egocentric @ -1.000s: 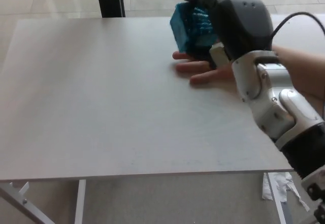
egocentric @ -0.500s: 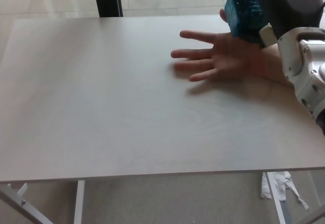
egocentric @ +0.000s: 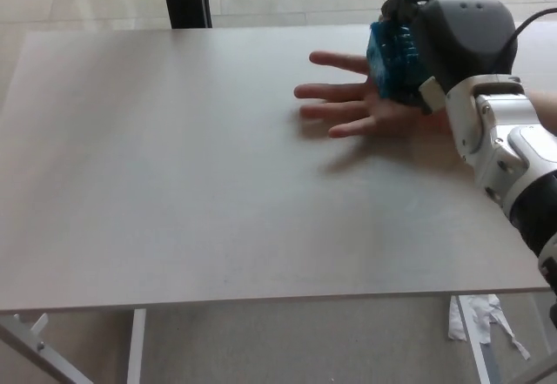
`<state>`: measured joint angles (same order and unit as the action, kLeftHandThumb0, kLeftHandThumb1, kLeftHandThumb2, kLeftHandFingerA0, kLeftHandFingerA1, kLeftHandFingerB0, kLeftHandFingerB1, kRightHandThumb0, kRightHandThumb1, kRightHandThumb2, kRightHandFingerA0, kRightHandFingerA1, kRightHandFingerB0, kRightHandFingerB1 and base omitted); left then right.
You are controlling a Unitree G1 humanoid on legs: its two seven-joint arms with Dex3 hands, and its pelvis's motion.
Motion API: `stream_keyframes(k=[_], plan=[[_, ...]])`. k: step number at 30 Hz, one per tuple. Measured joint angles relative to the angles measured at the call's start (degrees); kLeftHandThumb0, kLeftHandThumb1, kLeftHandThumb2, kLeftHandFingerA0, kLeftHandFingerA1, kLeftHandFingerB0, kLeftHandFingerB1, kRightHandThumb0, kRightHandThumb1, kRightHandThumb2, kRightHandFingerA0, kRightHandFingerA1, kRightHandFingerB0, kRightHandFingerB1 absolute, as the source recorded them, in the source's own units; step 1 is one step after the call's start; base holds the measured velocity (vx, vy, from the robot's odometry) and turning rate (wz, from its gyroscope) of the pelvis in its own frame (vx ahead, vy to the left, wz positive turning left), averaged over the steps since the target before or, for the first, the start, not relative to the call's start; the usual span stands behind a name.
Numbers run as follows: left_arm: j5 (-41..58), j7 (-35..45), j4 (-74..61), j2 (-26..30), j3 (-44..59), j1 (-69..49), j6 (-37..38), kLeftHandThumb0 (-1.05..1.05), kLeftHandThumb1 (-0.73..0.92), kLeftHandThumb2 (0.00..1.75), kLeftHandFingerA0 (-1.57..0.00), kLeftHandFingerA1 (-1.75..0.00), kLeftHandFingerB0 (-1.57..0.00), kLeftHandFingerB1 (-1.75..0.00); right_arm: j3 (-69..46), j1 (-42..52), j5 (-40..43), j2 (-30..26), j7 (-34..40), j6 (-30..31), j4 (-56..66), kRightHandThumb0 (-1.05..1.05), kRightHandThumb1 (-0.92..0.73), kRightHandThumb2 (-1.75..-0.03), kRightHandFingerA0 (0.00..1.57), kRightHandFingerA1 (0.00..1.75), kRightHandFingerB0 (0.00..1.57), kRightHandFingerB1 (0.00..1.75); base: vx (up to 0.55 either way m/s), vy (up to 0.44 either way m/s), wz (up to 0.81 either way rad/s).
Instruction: The robot uses its right hand to pick up a cube kept in the middle of the desk infront of it and hands it to a person
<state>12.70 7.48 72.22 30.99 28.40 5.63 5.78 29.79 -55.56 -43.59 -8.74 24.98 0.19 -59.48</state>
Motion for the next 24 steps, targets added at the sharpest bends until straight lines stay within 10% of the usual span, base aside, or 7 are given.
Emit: stream_keyframes(k=[15, 18, 21, 22, 23, 24], plan=[[-0.04, 0.23, -0.22, -0.48, -0.2, 0.17, 1.12, -0.62, 0.49, 0.56, -0.76, -0.6, -0.64, -0.43, 5.63, 1.43, -3.07, 0.14, 1.81, 4.52, -3.13, -0.33, -0.53, -0.56, 0.97, 1.62, 0.88, 0.67, 0.0, 0.0, 0.0], [-0.04, 0.32, -0.29, -0.48, -0.22, 0.19, 1.15, -0.62, 0.47, 0.56, -0.79, -0.6, -0.66, -0.44, 6.22, 1.3, -3.49, 0.3, 0.87, 6.13, -3.49, -0.4, -0.58, -0.6, 0.97, 1.46, 0.27, 0.49, 0.0, 0.0, 0.0], [-0.02, 0.43, -0.27, -0.48, -0.16, 0.14, 1.15, -0.62, 0.48, 0.56, -0.78, -0.59, -0.64, -0.43, 6.11, 1.28, -3.42, 0.69, -0.52, 7.54, -3.49, -0.43, -0.57, -0.6, 0.97, 1.45, 0.32, 0.48, 0.0, 0.0, 0.0], [-0.02, 0.49, -0.26, -0.48, -0.17, 0.11, 1.15, -0.65, 0.37, 0.81, -0.69, -0.66, -0.56, -0.55, 6.07, 1.3, -3.42, 0.76, -1.03, 8.04, -3.42, -0.41, -0.61, -0.58, 0.62, 0.61, 0.51, 0.43, 0.0, 0.0, 0.0], [-0.03, 0.52, -0.28, -0.48, -0.22, 0.0, 1.19, -0.63, 0.49, 0.56, -0.75, -0.6, -0.63, -0.43, 6.07, 1.43, -3.43, 0.77, -1.51, 8.42, -3.09, -0.43, -0.61, -0.58, 0.51, 0.49, 0.54, 0.43, 0.0, 0.0, 0.0], [-0.04, 0.52, -0.29, -0.48, -0.26, -0.09, 1.23, -0.64, 0.49, 0.56, -0.75, -0.59, -0.63, -0.43, 6.08, 1.51, -3.43, 0.77, -1.78, 8.57, -2.84, -0.44, -0.62, -0.59, 0.63, 0.88, 0.54, 0.43, 0.0, 0.0, 0.0]])
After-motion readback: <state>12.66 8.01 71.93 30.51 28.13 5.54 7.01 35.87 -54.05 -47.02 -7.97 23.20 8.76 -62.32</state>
